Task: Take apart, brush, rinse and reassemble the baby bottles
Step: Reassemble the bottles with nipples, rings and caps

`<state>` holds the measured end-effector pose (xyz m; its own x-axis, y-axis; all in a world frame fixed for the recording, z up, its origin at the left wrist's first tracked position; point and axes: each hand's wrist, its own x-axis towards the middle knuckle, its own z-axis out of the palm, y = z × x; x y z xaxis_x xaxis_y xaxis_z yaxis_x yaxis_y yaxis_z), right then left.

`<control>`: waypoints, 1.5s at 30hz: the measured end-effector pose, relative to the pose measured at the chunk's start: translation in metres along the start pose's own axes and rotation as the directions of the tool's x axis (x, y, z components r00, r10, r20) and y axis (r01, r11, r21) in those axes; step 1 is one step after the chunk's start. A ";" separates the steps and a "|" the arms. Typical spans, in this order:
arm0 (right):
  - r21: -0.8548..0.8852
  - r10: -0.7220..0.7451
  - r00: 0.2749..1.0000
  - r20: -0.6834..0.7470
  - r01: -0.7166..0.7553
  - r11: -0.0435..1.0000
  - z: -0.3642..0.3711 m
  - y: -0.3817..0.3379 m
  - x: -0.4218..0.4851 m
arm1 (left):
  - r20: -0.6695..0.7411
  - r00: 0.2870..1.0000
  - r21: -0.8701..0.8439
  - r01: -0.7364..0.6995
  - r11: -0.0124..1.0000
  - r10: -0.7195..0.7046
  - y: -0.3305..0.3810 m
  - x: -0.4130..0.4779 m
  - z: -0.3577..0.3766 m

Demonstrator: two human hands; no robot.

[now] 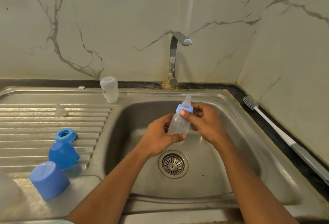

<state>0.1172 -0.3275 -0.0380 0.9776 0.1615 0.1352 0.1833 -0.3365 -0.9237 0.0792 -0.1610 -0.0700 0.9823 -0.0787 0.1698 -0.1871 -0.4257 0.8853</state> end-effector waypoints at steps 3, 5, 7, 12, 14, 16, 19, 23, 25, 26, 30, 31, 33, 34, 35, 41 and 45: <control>0.082 -0.015 1.000 0.000 0.015 0.997 -0.005 -0.002 0.000 | 0.017 0.999 -0.066 0.037 0.997 -0.036 0.001 0.002 0.001; 0.154 -0.010 0.999 -0.035 0.015 0.988 -0.011 -0.001 0.004 | 0.059 0.997 -0.100 0.062 0.993 -0.056 0.000 0.002 0.003; 0.186 -0.028 1.000 -0.002 0.028 0.982 -0.017 -0.001 0.005 | 0.106 0.992 -0.127 0.085 0.988 -0.071 0.000 0.002 0.005; 0.131 -0.073 0.992 0.098 0.060 0.990 -0.019 0.001 0.000 | 0.166 0.983 -0.146 0.109 0.983 -0.084 0.001 -0.002 0.004; 0.125 -0.087 0.995 0.054 0.079 0.989 -0.019 -0.001 0.000 | 0.121 0.990 -0.105 0.083 0.991 -0.070 0.000 -0.002 0.004; 0.096 -0.089 0.996 0.000 0.089 0.991 -0.019 -0.005 0.001 | 0.046 0.998 0.027 0.035 0.999 -0.036 0.000 -0.003 0.004; 0.032 -0.066 0.997 -0.036 0.067 0.997 -0.015 -0.008 -0.001 | -0.017 0.999 0.288 -0.026 0.957 0.032 0.005 -0.005 0.004; -0.003 -0.063 0.997 0.052 0.063 0.998 -0.014 -0.008 -0.004 | -0.001 0.999 0.309 -0.046 0.950 0.049 0.005 -0.003 0.006; 0.091 -0.044 0.991 0.125 0.032 0.995 -0.016 -0.007 -0.005 | 0.023 1.000 0.175 0.006 0.985 -0.010 0.003 -0.002 0.006; 0.144 -0.034 0.989 0.142 0.013 0.989 -0.017 -0.006 -0.004 | 0.044 0.998 0.111 0.031 0.993 -0.036 0.002 -0.002 0.006; 0.241 -0.075 0.980 0.182 0.029 0.970 -0.020 -0.002 -0.002 | 0.130 0.990 -0.046 0.059 0.997 -0.052 -0.002 -0.001 0.006; 0.251 -0.086 0.978 0.192 0.036 0.967 -0.021 -0.002 -0.002 | 0.138 0.989 -0.057 0.056 0.997 -0.048 -0.003 -0.001 0.006; 0.242 -0.091 0.982 0.164 0.049 0.969 -0.021 0.000 -0.002 | 0.124 0.992 -0.022 0.024 0.999 -0.021 -0.003 -0.001 0.005; 0.219 -0.087 0.989 0.124 0.058 0.974 -0.021 0.001 -0.001 | 0.098 0.995 0.046 -0.009 0.999 0.004 -0.001 -0.002 0.004; 0.177 -0.080 0.994 0.072 0.067 0.982 -0.021 -0.001 -0.001 | 0.060 0.997 0.145 -0.051 0.988 0.043 0.001 -0.003 0.004; -0.020 -0.040 0.997 -0.061 0.039 0.999 -0.015 -0.003 -0.002 | -0.028 0.991 0.355 -0.113 0.928 0.132 0.004 -0.004 0.009; 0.092 0.032 0.999 -0.032 -0.029 0.995 -0.015 -0.007 -0.003 | -0.052 0.996 0.282 -0.053 0.958 0.071 -0.002 -0.002 0.008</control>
<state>0.1151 -0.3394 -0.0266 0.9858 0.1207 0.1168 0.1444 -0.2544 -0.9562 0.0772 -0.1671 -0.0752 0.9652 -0.0615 0.2543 -0.2308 -0.6577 0.7171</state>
